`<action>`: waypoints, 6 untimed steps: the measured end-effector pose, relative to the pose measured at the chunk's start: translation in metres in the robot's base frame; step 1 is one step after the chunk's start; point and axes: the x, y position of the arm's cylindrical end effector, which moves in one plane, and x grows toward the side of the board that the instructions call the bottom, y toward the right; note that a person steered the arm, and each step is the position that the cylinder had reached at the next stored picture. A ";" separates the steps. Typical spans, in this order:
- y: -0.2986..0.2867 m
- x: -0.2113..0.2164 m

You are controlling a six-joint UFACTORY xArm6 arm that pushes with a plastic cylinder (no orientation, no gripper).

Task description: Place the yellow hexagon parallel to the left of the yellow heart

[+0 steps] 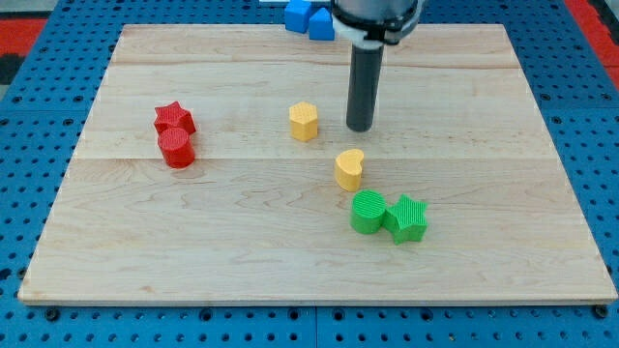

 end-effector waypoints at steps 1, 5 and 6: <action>-0.048 -0.035; -0.070 0.080; -0.112 0.083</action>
